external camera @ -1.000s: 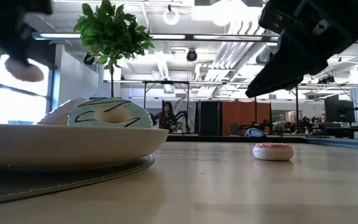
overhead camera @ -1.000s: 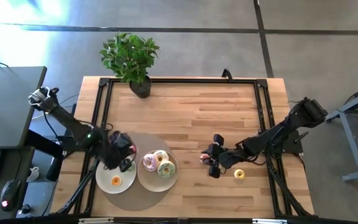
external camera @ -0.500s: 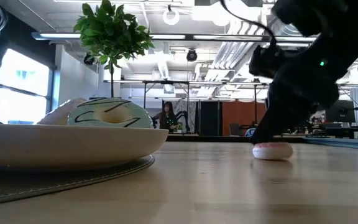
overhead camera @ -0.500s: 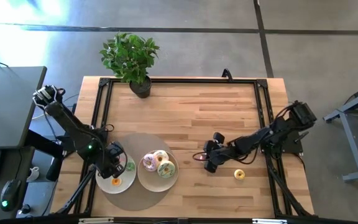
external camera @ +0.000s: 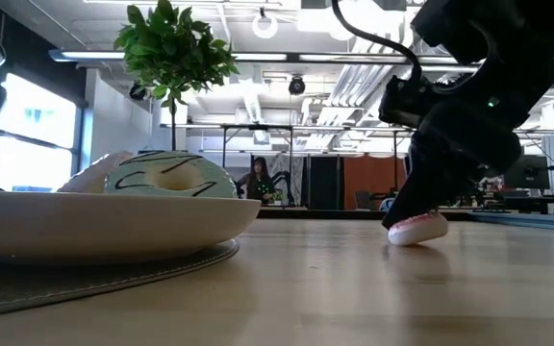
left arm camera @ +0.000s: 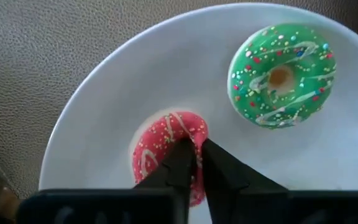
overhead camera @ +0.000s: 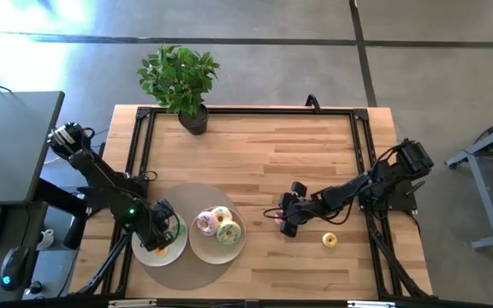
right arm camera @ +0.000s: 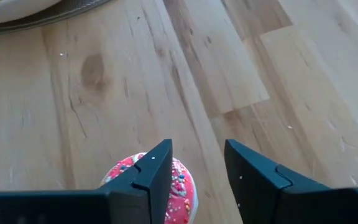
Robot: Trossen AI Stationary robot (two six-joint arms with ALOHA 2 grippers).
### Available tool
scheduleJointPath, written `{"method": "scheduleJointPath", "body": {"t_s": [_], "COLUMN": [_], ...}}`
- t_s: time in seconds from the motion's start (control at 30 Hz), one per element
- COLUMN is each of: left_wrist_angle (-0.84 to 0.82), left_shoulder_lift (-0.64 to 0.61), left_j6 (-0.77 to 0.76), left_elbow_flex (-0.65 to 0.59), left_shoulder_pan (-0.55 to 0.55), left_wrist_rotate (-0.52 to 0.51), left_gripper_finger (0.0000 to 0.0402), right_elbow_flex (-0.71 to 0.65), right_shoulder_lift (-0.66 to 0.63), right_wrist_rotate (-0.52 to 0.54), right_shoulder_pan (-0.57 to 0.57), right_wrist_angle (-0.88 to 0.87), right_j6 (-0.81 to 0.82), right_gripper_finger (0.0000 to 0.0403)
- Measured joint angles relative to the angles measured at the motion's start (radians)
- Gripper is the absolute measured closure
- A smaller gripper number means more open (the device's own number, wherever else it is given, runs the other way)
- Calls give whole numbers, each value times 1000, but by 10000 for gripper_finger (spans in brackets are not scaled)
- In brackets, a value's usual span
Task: Pick & Place donuts
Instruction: Put the top small pink donut on the white plate
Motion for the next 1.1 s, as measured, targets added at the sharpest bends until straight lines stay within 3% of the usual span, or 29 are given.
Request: {"method": "scheduleJointPath", "body": {"t_s": [0.2,0.37,0.63,1.1], "left_wrist_angle": [13,6,-78,-115], "left_shoulder_lift": [1,0,0,-1], "left_j6": [23,28,26,22], "left_elbow_flex": [0,6,78,104], "left_shoulder_pan": [0,0,0,0], "left_wrist_rotate": [43,51,27,-3], "left_gripper_finger": [291,252,245,245], "right_elbow_flex": [0,0,0,0], "right_shoulder_lift": [0,-19,-119,-84], "right_wrist_rotate": [-53,-109,-146,-193], "right_shoulder_pan": [0,1,0,8], "right_wrist_angle": [6,5,-17,-134], "right_j6": [0,-48,-87,-12], "right_gripper_finger": [264,265,265,265]}}
